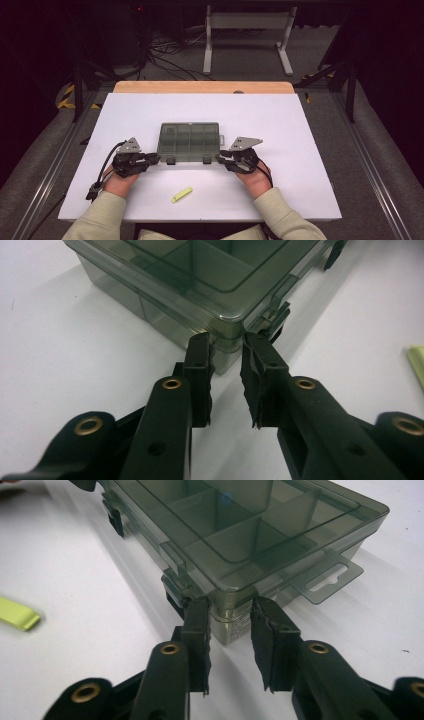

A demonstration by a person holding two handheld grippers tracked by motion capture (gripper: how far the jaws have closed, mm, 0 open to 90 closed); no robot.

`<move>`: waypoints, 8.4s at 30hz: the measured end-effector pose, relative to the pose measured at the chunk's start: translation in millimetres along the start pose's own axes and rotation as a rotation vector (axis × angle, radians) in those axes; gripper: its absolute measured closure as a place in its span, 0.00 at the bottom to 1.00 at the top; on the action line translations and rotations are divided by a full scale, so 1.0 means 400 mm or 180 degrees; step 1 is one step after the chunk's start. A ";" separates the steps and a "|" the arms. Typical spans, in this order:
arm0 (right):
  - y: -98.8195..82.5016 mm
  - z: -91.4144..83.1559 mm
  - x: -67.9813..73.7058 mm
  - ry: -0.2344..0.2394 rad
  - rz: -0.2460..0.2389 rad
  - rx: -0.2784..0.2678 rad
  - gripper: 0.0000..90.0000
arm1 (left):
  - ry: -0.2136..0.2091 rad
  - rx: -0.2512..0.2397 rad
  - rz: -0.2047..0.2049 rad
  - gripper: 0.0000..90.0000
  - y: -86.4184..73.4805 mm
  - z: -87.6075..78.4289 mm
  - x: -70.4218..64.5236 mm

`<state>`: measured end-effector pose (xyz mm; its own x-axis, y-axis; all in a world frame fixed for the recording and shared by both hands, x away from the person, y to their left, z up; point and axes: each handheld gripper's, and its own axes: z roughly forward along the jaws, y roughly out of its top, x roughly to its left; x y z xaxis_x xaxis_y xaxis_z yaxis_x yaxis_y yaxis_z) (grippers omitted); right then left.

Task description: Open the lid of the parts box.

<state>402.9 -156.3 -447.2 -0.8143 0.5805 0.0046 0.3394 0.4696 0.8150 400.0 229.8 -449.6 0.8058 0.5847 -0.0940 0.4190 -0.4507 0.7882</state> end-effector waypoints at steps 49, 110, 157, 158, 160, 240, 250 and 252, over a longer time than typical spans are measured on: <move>0.058 -0.025 -0.025 -0.0033 0.0182 -0.0481 1.00 | 0.0169 -0.0605 -0.0233 0.99 0.054 -0.007 0.000; 0.182 -0.021 -0.091 -0.0135 -0.0102 -0.0368 0.37 | -0.0025 -0.0558 -0.0015 0.60 0.037 -0.044 -0.027; 0.285 0.052 -0.242 -0.0205 0.0242 -0.0490 0.62 | 0.0114 -0.0744 0.0094 0.27 -0.038 -0.132 -0.084; 0.285 0.054 -0.244 -0.0212 0.0252 -0.0483 0.62 | 0.0125 -0.0746 0.0078 0.26 -0.040 -0.133 -0.085; 0.284 0.060 -0.250 -0.0228 0.0270 -0.0466 0.62 | 0.0145 -0.0750 0.0084 0.25 -0.043 -0.135 -0.085; 0.185 0.207 -0.316 -0.0143 0.0696 0.0081 0.49 | 0.0083 -0.0718 0.0073 0.24 -0.032 -0.117 -0.079; 0.175 0.203 -0.319 -0.0145 0.0723 0.0078 0.47 | 0.0070 -0.0707 0.0104 0.24 -0.025 -0.110 -0.079; 0.175 0.193 -0.319 -0.0158 0.0708 0.0056 0.47 | 0.0050 -0.0718 0.0100 0.24 -0.023 -0.109 -0.080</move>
<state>566.8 -145.9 -435.4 -0.6945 0.7028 0.1543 0.5165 0.3376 0.7869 352.1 244.6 -427.3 0.8096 0.5840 -0.0592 0.2882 -0.3076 0.9068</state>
